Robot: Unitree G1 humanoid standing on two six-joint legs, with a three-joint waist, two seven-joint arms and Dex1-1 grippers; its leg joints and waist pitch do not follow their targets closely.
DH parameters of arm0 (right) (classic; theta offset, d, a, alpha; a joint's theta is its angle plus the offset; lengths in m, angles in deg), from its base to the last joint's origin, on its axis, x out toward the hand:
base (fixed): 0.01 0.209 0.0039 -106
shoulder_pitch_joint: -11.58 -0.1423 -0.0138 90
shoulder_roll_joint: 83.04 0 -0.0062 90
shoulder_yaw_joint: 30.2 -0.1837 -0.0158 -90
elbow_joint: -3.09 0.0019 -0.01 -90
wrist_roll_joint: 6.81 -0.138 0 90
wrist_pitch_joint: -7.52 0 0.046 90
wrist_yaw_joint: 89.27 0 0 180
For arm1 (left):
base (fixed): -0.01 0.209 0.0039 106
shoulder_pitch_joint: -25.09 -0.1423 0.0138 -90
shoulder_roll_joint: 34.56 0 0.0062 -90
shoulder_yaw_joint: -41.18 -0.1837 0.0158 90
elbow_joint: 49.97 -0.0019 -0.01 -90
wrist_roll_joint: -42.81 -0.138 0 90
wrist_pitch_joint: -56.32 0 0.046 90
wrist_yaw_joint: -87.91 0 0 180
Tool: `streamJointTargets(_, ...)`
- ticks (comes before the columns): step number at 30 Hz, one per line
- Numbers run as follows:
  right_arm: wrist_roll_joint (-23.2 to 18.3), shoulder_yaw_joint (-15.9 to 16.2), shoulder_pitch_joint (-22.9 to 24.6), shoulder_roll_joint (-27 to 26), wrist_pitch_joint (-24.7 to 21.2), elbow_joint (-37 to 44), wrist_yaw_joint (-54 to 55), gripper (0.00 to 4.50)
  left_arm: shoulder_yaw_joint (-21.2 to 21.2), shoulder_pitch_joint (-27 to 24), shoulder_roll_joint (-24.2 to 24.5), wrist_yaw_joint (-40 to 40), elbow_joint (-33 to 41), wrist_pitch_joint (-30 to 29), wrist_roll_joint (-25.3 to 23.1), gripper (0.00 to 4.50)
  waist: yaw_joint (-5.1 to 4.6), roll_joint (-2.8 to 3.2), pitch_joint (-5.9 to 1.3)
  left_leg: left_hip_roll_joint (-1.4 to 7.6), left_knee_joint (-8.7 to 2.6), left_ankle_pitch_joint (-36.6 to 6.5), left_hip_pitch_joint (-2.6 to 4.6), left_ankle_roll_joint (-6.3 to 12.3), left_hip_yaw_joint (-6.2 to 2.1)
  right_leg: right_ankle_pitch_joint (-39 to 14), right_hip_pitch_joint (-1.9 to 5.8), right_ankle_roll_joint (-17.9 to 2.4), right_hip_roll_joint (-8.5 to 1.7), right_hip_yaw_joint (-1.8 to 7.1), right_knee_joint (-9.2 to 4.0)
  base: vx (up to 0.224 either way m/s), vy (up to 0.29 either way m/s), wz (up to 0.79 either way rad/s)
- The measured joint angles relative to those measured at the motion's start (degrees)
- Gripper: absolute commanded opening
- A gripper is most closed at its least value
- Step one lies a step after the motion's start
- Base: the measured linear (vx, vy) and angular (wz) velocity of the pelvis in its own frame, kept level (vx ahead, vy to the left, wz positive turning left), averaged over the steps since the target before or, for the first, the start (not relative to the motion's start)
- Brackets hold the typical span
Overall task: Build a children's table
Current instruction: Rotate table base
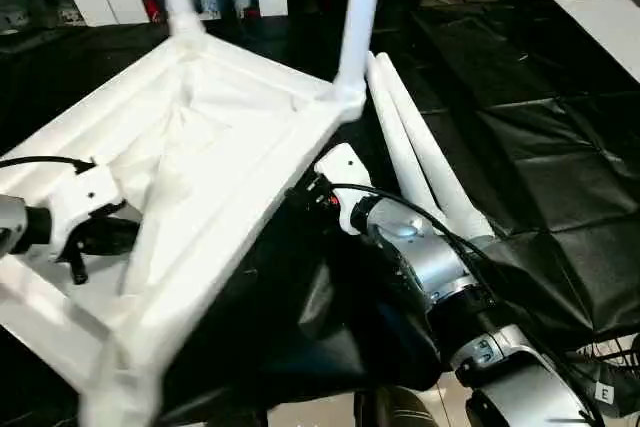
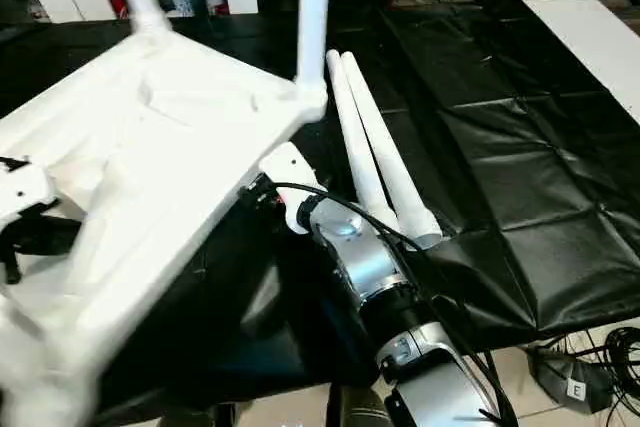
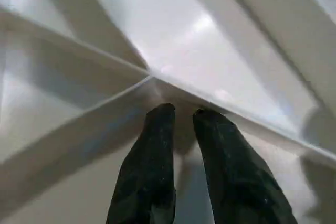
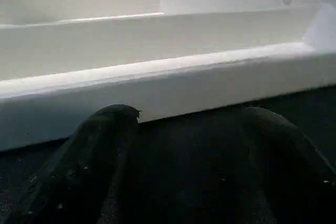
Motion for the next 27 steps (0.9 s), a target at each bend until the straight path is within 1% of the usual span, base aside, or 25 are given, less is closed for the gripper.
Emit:
streamJointTargets(3,0.06,-0.01,0.01,-0.11,0.52,-0.36,-0.39,3.80,-0.03,-0.90,-1.04,0.34,4.09,-2.77,1.64,0.99,-0.16,-0.31,0.03,0.05,0.05,0.00,0.00,0.00,0.00,0.00,-0.01,0.00,0.06,0.01,0.01,0.000,0.000,0.00)
streamJointTargets(5,0.06,-0.01,0.00,-0.19,0.72,-0.59,-0.51,3.80,-0.30,-1.12,-1.98,0.40,5.81,-3.25,1.79,0.99,-0.26,-0.41,0.07,0.05,0.06,0.00,0.00,0.00,0.01,0.00,-0.01,0.00,0.07,0.01,0.01,0.000,0.000,0.00)
streamJointTargets(11,0.25,-0.80,-0.33,-0.45,1.58,-1.27,-0.45,3.80,-0.84,-0.85,-5.01,-0.52,6.83,-3.40,2.18,0.99,0.00,-0.44,0.06,0.06,0.06,0.00,0.01,0.01,0.01,0.00,-0.01,0.00,0.06,0.00,0.08,0.000,0.000,0.00)
streamJointTargets(14,0.78,-1.63,-1.64,-0.45,1.75,-2.77,0.45,3.80,-1.50,0.75,-7.25,-3.36,5.75,-2.80,1.08,0.99,0.25,-0.46,0.05,0.05,0.08,0.01,0.01,0.00,0.01,0.03,0.00,-0.05,0.04,0.00,0.15,0.000,0.000,0.00)
streamJointTargets(17,1.17,-1.69,-1.72,-0.45,2.42,-2.87,0.98,3.80,-1.96,1.89,-7.99,-5.31,4.50,-1.99,0.06,0.99,0.34,-0.48,0.06,0.05,0.11,0.00,0.01,0.00,0.00,0.09,0.01,-0.05,0.03,-0.01,0.19,0.000,0.000,0.00)
streamJointTargets(21,1.33,-1.97,-2.31,-0.71,3.00,-2.91,1.66,3.80,-2.12,4.98,-10.15,-10.84,-0.26,1.12,-3.13,0.99,0.52,-0.49,0.07,0.05,0.11,0.01,-0.02,0.00,-0.02,0.23,0.01,-0.11,0.03,-0.02,0.22,0.000,0.000,0.00)
streamJointTargets(24,1.10,-2.43,-2.71,-1.02,3.21,-2.89,1.62,3.80,-1.54,6.82,-11.90,-14.94,-3.00,2.02,-3.70,0.99,0.58,-0.53,0.09,0.05,0.13,0.02,-0.05,-0.02,-0.05,0.29,0.01,-0.16,0.03,-0.04,0.20,0.000,0.000,0.00)
streamJointTargets(27,1.00,-2.94,-2.99,-0.41,3.28,-2.33,1.24,3.80,-0.31,7.76,-13.35,-15.87,-3.04,2.14,-3.52,0.99,0.73,-0.53,0.09,0.05,0.17,0.03,-0.12,-0.01,-0.04,0.29,0.02,-0.16,0.02,-0.03,0.15,0.000,0.000,0.00)
